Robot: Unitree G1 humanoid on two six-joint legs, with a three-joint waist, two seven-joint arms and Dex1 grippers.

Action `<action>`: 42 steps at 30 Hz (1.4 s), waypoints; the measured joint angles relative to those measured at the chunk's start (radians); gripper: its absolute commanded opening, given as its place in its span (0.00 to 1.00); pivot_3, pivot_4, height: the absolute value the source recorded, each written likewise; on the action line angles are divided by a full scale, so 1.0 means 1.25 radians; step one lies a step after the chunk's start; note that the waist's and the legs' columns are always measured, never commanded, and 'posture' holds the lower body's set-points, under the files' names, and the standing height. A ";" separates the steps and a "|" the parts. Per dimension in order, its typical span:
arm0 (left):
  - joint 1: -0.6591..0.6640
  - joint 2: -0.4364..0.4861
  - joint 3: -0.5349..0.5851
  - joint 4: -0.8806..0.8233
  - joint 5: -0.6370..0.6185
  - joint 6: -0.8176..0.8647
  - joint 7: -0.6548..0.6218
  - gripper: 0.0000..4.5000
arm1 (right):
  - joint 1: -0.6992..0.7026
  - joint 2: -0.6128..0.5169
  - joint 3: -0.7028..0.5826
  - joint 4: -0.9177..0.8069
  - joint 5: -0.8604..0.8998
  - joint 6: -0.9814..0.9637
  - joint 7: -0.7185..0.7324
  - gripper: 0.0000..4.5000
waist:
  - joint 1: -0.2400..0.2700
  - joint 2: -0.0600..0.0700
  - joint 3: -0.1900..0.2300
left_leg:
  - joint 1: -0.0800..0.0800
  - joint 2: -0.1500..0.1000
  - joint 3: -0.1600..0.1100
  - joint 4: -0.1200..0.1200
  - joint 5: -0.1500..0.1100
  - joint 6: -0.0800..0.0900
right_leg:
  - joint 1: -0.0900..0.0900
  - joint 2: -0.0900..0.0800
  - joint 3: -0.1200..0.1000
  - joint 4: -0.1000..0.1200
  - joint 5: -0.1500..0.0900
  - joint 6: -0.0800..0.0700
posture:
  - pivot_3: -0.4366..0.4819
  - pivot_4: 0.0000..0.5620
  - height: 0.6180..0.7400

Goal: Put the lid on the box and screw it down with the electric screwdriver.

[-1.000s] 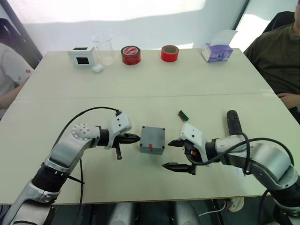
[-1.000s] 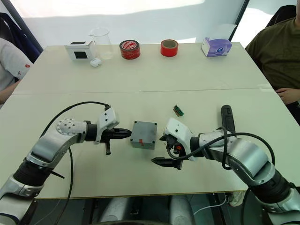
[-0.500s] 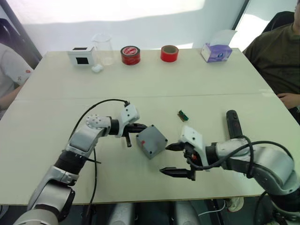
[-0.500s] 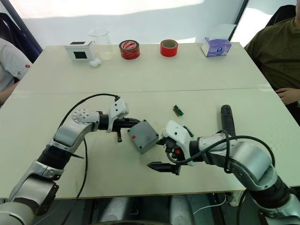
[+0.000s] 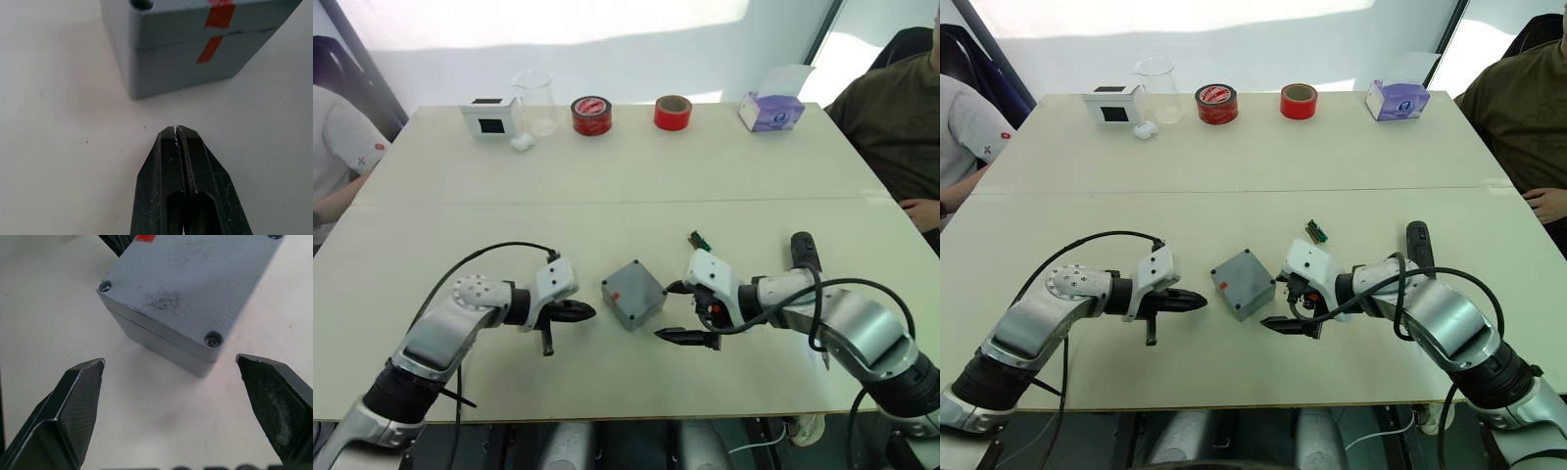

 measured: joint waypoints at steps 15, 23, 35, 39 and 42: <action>-0.065 -0.074 -0.011 0.061 0.019 -0.015 0.049 0.00 | 0.055 0.033 -0.036 -0.077 0.032 0.083 -0.031 0.99 | -0.001 0.000 0.000 | 0.000 0.000 0.000 0.000 0.000 0.000 | -0.001 0.000 0.000 0.002 0.000 0.000 | 0.48 0.27 1.00; -0.082 0.035 0.021 0.081 0.001 -0.025 -0.027 0.00 | 0.133 0.040 -0.292 -0.082 0.065 0.112 -0.103 0.99 | 0.002 0.000 0.000 | 0.000 0.000 0.000 0.000 0.000 0.000 | -0.001 0.000 0.000 0.002 0.000 0.000 | 0.48 0.27 1.00; -0.199 0.161 0.086 0.011 -0.164 0.058 -0.215 0.00 | 0.269 0.141 -0.389 0.065 -0.039 -0.121 -0.168 0.83 | -0.003 0.000 0.000 | 0.001 0.000 0.001 0.000 0.000 0.000 | 0.000 0.001 0.001 0.003 0.000 0.000 | 0.48 0.27 1.00; -0.202 0.135 0.086 -0.004 -0.187 0.075 -0.195 0.00 | 0.260 0.154 -0.357 0.113 -0.069 -0.154 -0.171 0.51 | -0.003 0.000 0.000 | 0.001 0.000 0.001 0.000 0.000 0.000 | 0.000 0.001 0.001 0.003 0.000 0.000 | 0.48 0.27 1.00; -0.202 0.127 0.086 -0.006 -0.190 0.076 -0.177 0.00 | 0.260 0.158 -0.348 0.120 -0.075 -0.164 -0.171 0.24 | -0.003 0.000 0.000 | 0.001 0.000 0.001 0.000 0.000 0.000 | 0.000 0.001 0.001 0.004 0.000 0.000 | 0.48 0.27 1.00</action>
